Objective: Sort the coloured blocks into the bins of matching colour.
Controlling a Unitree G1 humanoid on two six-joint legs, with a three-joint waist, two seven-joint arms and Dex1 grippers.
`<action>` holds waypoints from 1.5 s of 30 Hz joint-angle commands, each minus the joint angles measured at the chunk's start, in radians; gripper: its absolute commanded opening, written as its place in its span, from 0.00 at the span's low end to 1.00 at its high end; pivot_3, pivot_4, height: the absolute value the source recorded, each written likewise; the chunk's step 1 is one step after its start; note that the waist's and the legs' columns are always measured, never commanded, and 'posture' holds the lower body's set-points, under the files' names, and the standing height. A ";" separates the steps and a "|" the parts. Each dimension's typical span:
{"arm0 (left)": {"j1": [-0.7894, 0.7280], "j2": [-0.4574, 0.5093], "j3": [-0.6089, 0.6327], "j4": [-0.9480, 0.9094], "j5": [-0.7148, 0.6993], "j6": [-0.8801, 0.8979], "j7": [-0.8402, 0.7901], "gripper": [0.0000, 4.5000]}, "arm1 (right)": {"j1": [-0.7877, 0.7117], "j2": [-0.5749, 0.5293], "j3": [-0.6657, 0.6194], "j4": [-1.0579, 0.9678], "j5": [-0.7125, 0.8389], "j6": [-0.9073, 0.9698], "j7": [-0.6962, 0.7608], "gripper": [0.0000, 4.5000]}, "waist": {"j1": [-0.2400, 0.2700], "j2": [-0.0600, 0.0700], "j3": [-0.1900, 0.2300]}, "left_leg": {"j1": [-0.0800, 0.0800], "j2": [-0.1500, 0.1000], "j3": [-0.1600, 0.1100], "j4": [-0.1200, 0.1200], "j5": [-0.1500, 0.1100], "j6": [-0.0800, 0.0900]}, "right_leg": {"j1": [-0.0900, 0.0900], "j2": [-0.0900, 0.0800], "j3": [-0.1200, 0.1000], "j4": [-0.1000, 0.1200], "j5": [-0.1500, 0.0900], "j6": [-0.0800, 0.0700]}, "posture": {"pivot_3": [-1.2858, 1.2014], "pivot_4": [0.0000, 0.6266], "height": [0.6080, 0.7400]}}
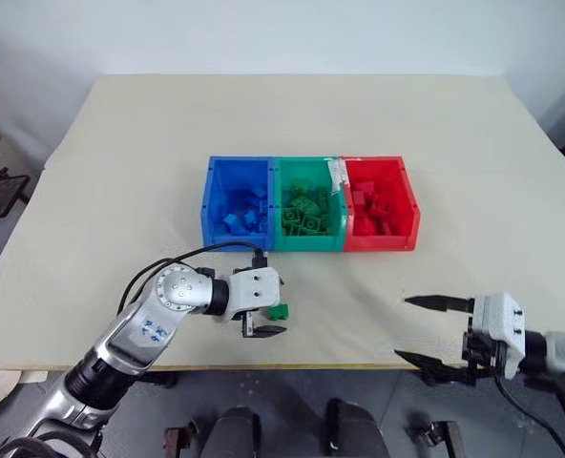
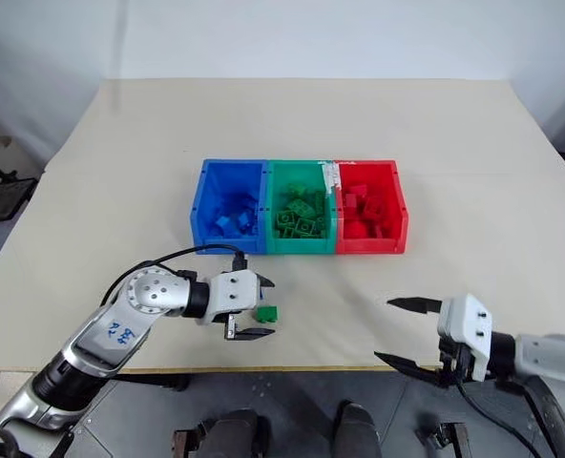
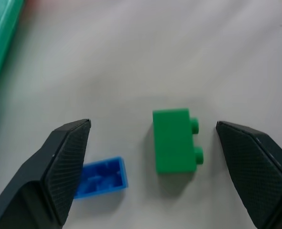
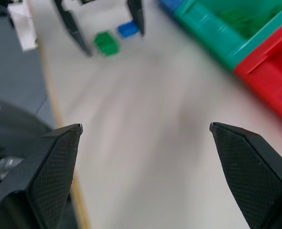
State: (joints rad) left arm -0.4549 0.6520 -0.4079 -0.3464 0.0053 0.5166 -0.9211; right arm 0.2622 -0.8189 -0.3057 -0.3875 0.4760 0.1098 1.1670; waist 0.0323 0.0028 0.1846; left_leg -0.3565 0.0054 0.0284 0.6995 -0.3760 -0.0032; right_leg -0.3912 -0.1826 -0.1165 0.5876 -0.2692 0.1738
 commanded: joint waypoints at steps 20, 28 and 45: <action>-0.161 -0.204 0.144 0.133 -0.113 -0.077 0.032 0.21 | -0.068 0.141 -0.056 -0.086 0.076 0.017 -0.236 1.00 | 0.012 0.000 0.000 | -0.001 0.000 0.001 0.002 0.000 0.000 | 0.000 0.000 0.001 -0.001 0.000 0.000 | 0.52 0.24 1.00; -0.418 -0.359 0.206 0.516 -0.039 -0.237 0.228 0.21 | -0.076 0.223 -0.102 -0.130 0.092 0.032 -0.397 1.00 | 0.018 0.000 0.000 | 0.000 -0.001 0.002 0.001 0.000 0.000 | 0.000 0.000 0.001 0.000 0.000 0.000 | 0.52 0.24 1.00; -0.239 -0.175 0.367 0.532 -0.217 -0.518 -0.071 0.99 | -0.169 0.179 -0.001 -0.097 0.080 0.040 -0.349 1.00 | -0.019 0.001 -0.001 | 0.001 0.000 0.003 -0.001 0.000 0.001 | -0.002 0.000 0.001 0.000 0.000 0.001 | 0.52 0.24 1.00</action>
State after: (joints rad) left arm -0.7280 0.4291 -0.1044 0.2347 -0.1626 0.0416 -0.9374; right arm 0.1102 -0.6194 -0.3145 -0.4867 0.5497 0.1554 0.7866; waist 0.0137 0.0037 0.1841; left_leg -0.3542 0.0062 0.0324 0.6974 -0.3762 -0.0026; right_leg -0.3928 -0.1825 -0.1155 0.5887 -0.2689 0.1743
